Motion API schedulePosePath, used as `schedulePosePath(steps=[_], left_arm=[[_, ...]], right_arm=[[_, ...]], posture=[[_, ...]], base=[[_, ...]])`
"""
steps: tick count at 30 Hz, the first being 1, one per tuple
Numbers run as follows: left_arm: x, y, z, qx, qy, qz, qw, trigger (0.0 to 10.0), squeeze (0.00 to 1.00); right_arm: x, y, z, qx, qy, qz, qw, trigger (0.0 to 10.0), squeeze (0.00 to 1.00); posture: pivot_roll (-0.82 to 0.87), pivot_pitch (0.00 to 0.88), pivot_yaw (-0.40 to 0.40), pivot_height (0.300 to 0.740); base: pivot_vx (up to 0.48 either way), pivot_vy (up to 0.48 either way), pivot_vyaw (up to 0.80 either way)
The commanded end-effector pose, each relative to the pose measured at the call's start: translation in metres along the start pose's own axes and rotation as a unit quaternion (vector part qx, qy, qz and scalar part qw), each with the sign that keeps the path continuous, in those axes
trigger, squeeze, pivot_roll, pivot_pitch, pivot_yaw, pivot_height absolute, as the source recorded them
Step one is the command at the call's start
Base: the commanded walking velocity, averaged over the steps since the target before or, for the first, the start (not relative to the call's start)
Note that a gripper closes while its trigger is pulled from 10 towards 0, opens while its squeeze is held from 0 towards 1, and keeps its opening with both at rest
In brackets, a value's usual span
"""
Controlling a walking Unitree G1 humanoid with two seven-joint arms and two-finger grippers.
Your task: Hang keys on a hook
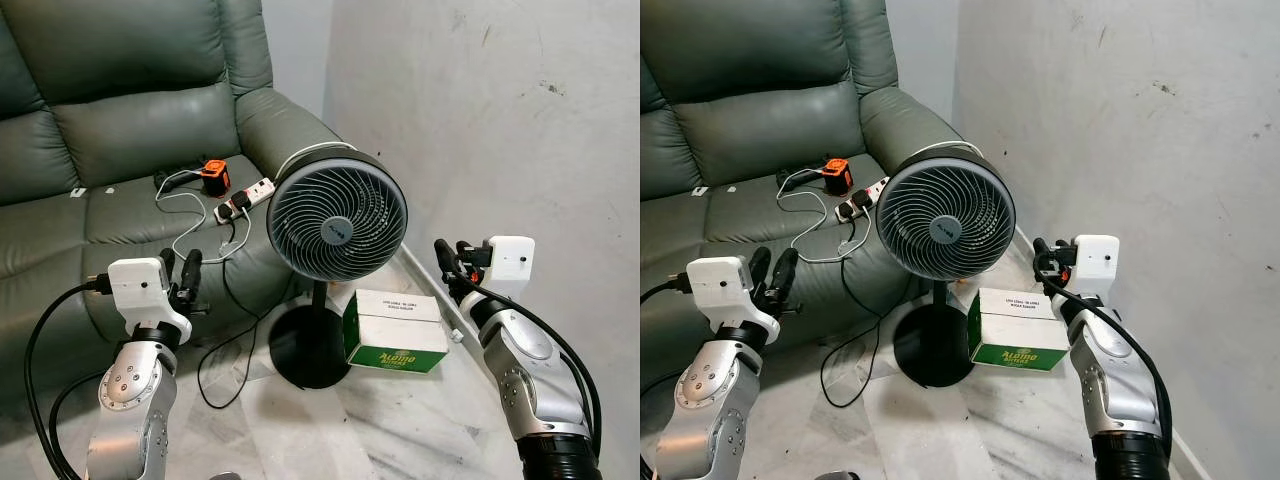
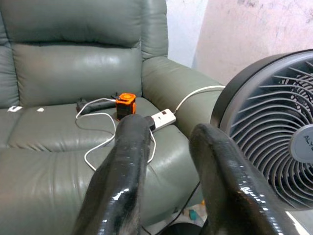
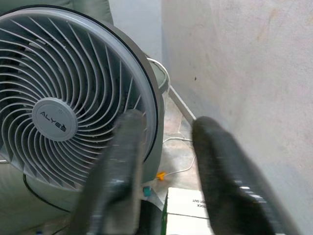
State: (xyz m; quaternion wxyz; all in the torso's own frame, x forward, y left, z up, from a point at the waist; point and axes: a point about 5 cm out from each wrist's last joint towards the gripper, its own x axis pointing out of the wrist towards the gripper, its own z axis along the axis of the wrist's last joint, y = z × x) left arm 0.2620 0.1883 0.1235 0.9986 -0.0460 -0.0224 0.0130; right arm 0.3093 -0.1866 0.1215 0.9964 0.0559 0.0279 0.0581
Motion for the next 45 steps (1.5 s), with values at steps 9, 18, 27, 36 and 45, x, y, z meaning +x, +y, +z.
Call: schedulePosePath(steps=[9,18,27,36,45], left_arm=[[-0.002,-0.001,-0.006,-0.008,0.013,-0.001,1.000,10.0,1.00],[-0.003,-0.003,-0.008,-0.009,0.018,-0.001,1.000,10.0,1.00],[-0.003,-0.004,-0.007,-0.011,0.017,-0.003,1.000,10.0,1.00],[-0.002,-0.010,-0.006,-0.017,0.018,-0.022,0.999,10.0,1.00],[-0.002,-0.008,-0.003,-0.013,0.015,-0.022,1.000,10.0,1.00]], right_arm=[[0.001,-0.004,-0.003,-0.008,0.004,-0.015,1.000,10.0,1.00],[0.001,-0.007,-0.005,-0.026,0.005,-0.026,0.999,10.0,1.00],[0.003,-0.004,-0.003,-0.025,0.003,-0.020,0.999,10.0,1.00],[0.004,0.001,-0.006,0.000,0.009,-0.007,1.000,10.0,1.00],[0.012,0.004,-0.002,-0.001,0.005,0.000,1.000,10.0,1.00]], posture=[[0.10,0.067,-0.070,0.740],[0.10,0.067,-0.070,0.740],[0.10,0.070,-0.068,0.740],[0.10,0.062,-0.066,0.740],[0.12,0.057,-0.075,0.740]], base=[[0.000,0.000,0.00],[0.000,0.000,0.00],[0.000,0.000,0.00],[0.000,0.000,0.00],[0.000,0.000,0.00]])
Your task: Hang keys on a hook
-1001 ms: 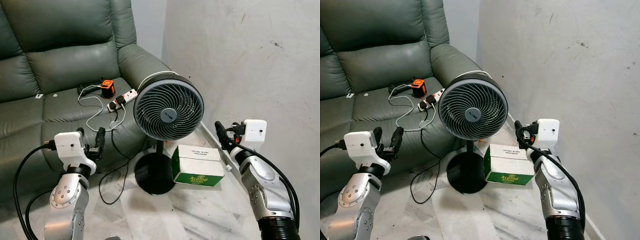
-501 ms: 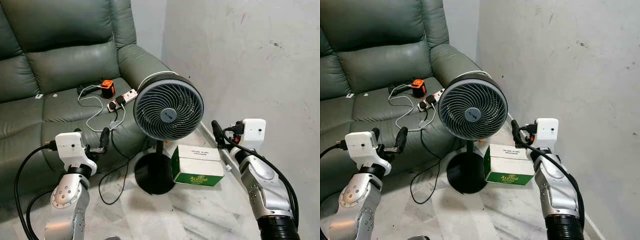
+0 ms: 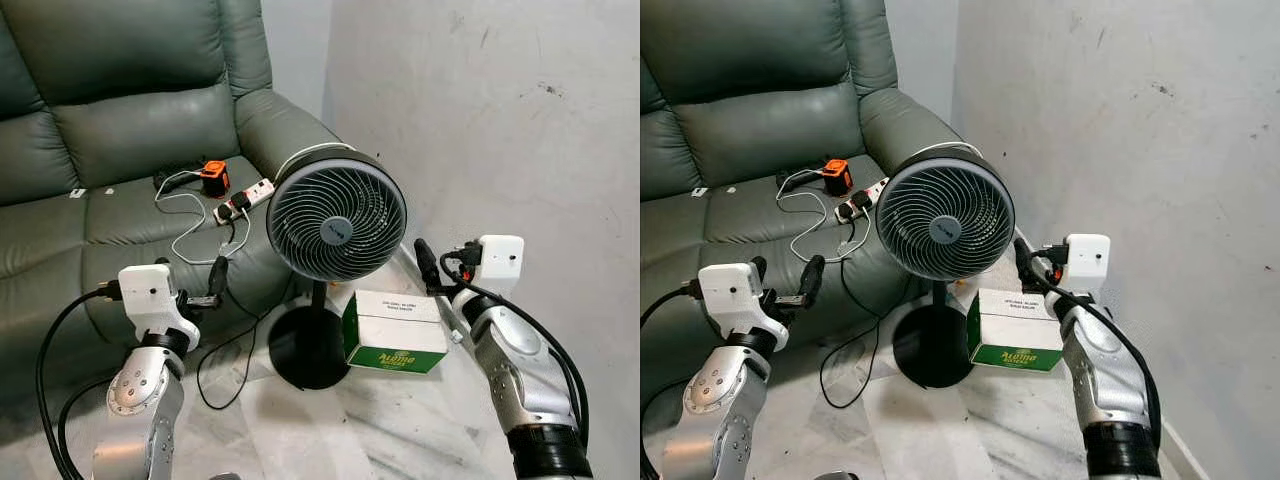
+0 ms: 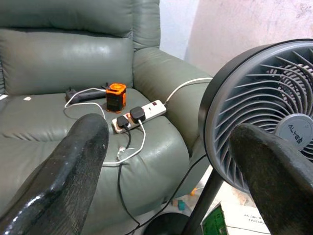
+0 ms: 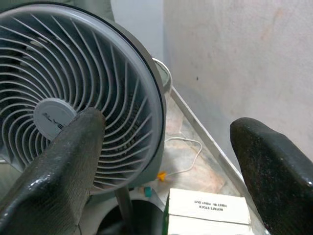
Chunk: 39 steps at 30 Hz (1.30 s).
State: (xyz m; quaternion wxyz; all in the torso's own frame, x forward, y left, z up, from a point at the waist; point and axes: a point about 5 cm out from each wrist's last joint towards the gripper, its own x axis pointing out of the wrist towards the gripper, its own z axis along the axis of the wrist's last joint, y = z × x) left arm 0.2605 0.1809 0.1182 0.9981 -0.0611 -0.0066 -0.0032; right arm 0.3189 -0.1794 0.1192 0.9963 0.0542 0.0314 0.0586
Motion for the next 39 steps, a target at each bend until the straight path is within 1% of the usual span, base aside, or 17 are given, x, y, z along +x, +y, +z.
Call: schedulePosePath(steps=[1,7,9,10,11,15,17,18,19,20,23,27,36,39], left_arm=[[0.000,-0.001,0.002,0.001,-0.001,-0.005,1.000,10.0,1.00],[0.002,-0.001,0.000,0.011,0.009,0.009,1.000,10.0,1.00],[0.004,-0.001,-0.004,0.012,0.029,0.015,0.999,10.0,1.00],[0.004,-0.002,-0.009,0.007,0.050,0.015,0.999,10.0,1.00],[0.005,-0.002,-0.011,0.007,0.057,0.013,0.998,10.0,1.00],[0.004,-0.004,-0.015,0.018,0.068,0.001,0.998,10.0,1.00],[0.003,-0.005,-0.018,0.017,0.075,-0.005,0.997,10.0,1.00],[0.002,-0.005,-0.019,0.017,0.081,-0.008,0.997,10.0,1.00],[0.002,-0.005,-0.020,0.018,0.081,-0.009,0.997,10.0,0.51],[0.002,-0.006,-0.020,0.018,0.081,-0.009,0.996,10.0,0.00],[0.002,-0.006,-0.020,0.019,0.083,-0.009,0.996,10.0,0.00],[0.002,-0.006,-0.020,0.021,0.086,-0.011,0.996,10.0,0.00],[0.003,-0.005,-0.019,0.015,0.088,-0.012,0.996,10.0,0.00],[0.003,-0.006,-0.018,0.013,0.085,-0.017,0.996,10.0,0.00]], right_arm=[[0.002,-0.002,0.000,0.000,0.002,-0.001,1.000,10.0,1.00],[0.001,-0.002,0.000,0.000,0.001,-0.004,1.000,10.0,1.00],[0.000,-0.003,0.001,-0.001,0.000,-0.007,1.000,10.0,1.00],[0.000,-0.003,0.001,0.004,-0.001,-0.009,1.000,10.0,1.00],[-0.001,-0.003,0.001,0.006,-0.001,-0.009,1.000,10.0,1.00],[-0.002,-0.004,-0.004,0.021,0.006,-0.012,1.000,10.0,1.00],[-0.003,-0.003,-0.006,0.020,0.008,-0.010,1.000,10.0,1.00],[-0.004,-0.002,-0.007,0.019,0.011,-0.005,1.000,10.0,0.89],[-0.004,-0.001,-0.008,0.016,0.012,-0.002,1.000,10.0,0.21],[-0.005,-0.001,-0.010,0.015,0.016,-0.002,1.000,10.0,0.00],[-0.005,-0.001,-0.011,0.012,0.023,-0.003,1.000,10.0,0.00],[-0.004,-0.003,-0.012,0.013,0.025,-0.009,1.000,10.0,0.00],[-0.005,-0.003,-0.014,0.013,0.026,-0.010,1.000,10.0,0.00],[-0.005,-0.002,-0.013,0.010,0.025,-0.006,1.000,10.0,0.00]], posture=[[0.12,0.057,-0.075,0.740],[0.11,0.055,-0.071,0.740],[0.11,0.054,-0.067,0.740],[0.11,0.054,-0.067,0.740],[0.11,0.054,-0.067,0.740],[0.11,0.054,-0.063,0.740],[0.11,0.055,-0.060,0.740],[0.11,0.055,-0.060,0.740],[0.11,0.058,-0.060,0.740],[0.11,0.058,-0.060,0.740],[0.11,0.058,-0.059,0.740],[0.11,0.060,-0.058,0.740],[0.11,0.060,-0.058,0.740],[0.11,0.060,-0.058,0.740]], base=[[0.000,0.000,0.00],[0.000,0.000,0.00],[0.000,0.000,0.00],[0.000,0.000,0.00],[0.000,0.000,0.00],[0.000,0.000,0.00],[0.000,0.000,0.00],[0.000,0.000,0.00],[0.000,0.000,0.00],[0.000,0.000,0.00],[0.000,0.000,-0.37],[0.000,0.000,-0.78],[0.000,0.000,-0.77],[0.000,0.000,0.00]])
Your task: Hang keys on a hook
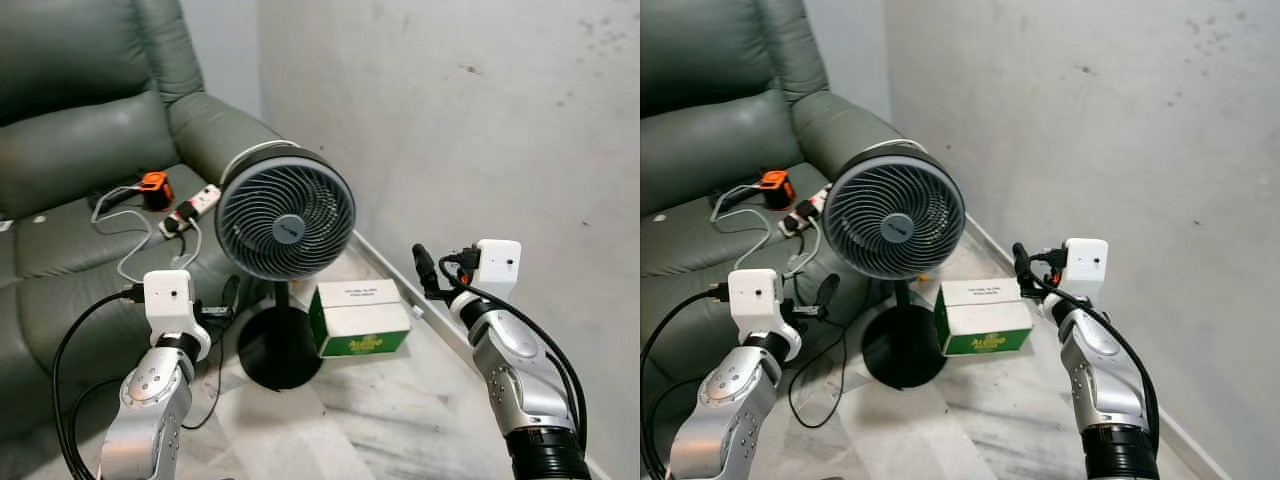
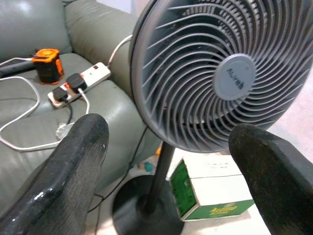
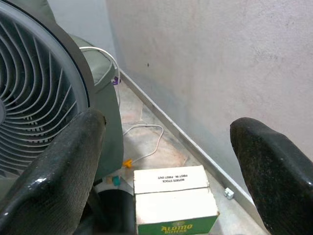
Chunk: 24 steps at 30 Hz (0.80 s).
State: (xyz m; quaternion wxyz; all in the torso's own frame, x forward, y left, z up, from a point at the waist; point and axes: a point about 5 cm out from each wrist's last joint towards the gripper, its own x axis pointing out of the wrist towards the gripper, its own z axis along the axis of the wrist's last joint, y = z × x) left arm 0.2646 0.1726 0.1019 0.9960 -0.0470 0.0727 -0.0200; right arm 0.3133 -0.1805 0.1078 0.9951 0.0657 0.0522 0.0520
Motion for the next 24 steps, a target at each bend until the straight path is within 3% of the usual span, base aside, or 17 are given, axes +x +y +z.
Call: schedulePosePath(steps=[1,19,24], left_arm=[[-0.0007,0.0003,0.0002,0.004,0.002,-0.007,1.000,10.0,0.00],[0.0001,-0.0019,0.0053,0.011,-0.010,-0.011,1.000,10.0,0.00],[0.0008,-0.0015,0.0051,0.011,-0.008,-0.006,1.000,10.0,0.00]], right_arm=[[0.0003,0.0000,-0.0017,-0.003,0.005,0.002,1.000,10.0,0.00],[0.0008,-0.0009,-0.0010,-0.006,0.005,-0.004,1.000,10.0,0.00],[0.0021,-0.0020,0.0003,-0.005,0.004,-0.005,1.000,10.0,0.00]], posture=[[0.11,0.060,-0.058,0.740],[0.11,0.072,-0.057,0.740],[0.10,0.073,-0.059,0.740]], base=[[0.000,0.000,0.00],[0.000,0.000,0.00],[-0.250,0.000,0.00]])
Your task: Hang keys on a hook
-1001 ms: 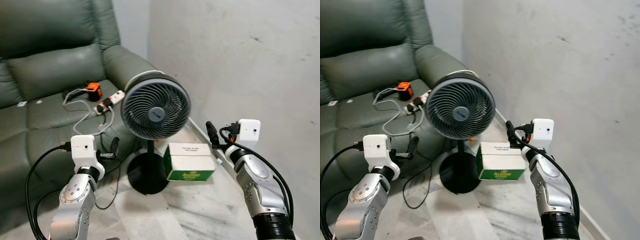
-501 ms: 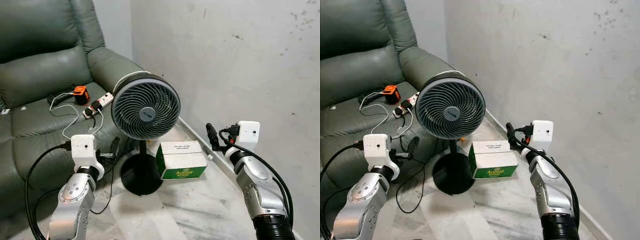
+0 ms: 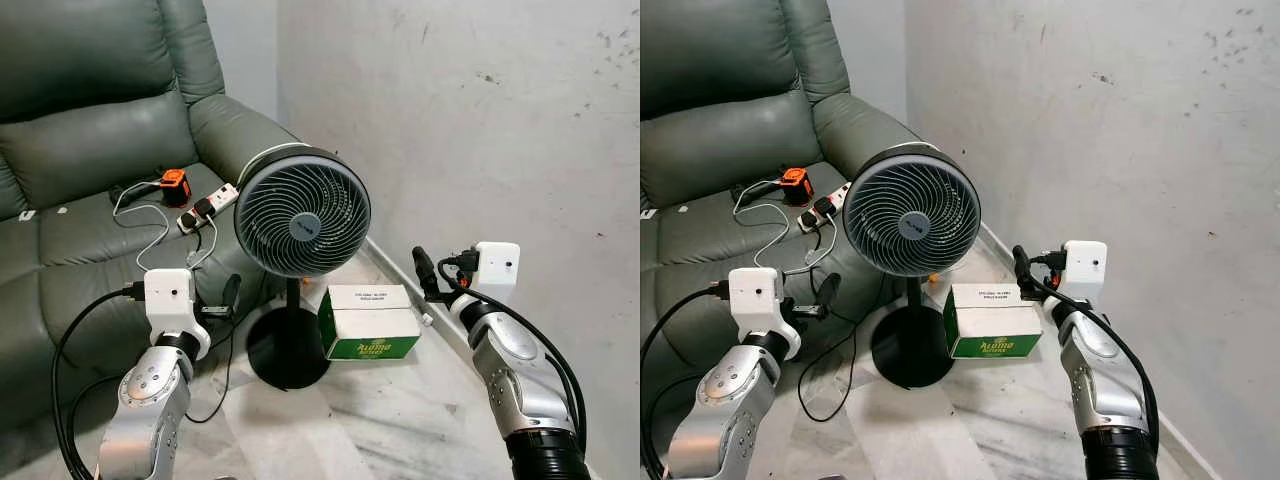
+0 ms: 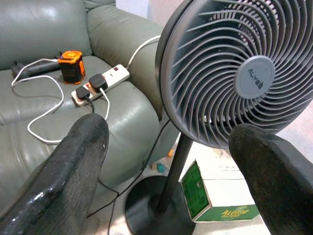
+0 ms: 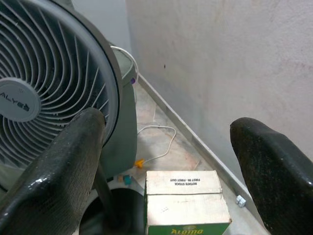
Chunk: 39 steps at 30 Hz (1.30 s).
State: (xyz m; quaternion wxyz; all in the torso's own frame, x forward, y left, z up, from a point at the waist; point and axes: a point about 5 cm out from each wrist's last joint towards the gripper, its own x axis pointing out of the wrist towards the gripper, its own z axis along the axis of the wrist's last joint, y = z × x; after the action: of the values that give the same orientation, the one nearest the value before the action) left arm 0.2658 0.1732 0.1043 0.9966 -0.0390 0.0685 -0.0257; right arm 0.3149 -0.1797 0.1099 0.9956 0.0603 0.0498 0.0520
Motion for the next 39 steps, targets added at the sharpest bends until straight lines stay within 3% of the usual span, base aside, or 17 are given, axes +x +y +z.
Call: schedulePosePath(steps=[1,39], left_arm=[[0.0000,-0.0018,0.0025,0.003,-0.004,-0.001,1.000,10.0,0.00],[0.0024,-0.0006,0.0026,0.005,-0.004,0.001,1.000,10.0,0.00]], right_arm=[[0.0006,-0.0030,-0.0018,0.001,0.007,-0.006,1.000,10.0,0.00],[0.0046,-0.0040,0.0018,-0.001,0.002,-0.007,1.000,10.0,0.00]], posture=[[0.10,0.073,-0.059,0.740],[0.10,0.050,-0.063,0.740]], base=[[-0.259,0.000,0.00],[-0.258,0.000,0.00]])
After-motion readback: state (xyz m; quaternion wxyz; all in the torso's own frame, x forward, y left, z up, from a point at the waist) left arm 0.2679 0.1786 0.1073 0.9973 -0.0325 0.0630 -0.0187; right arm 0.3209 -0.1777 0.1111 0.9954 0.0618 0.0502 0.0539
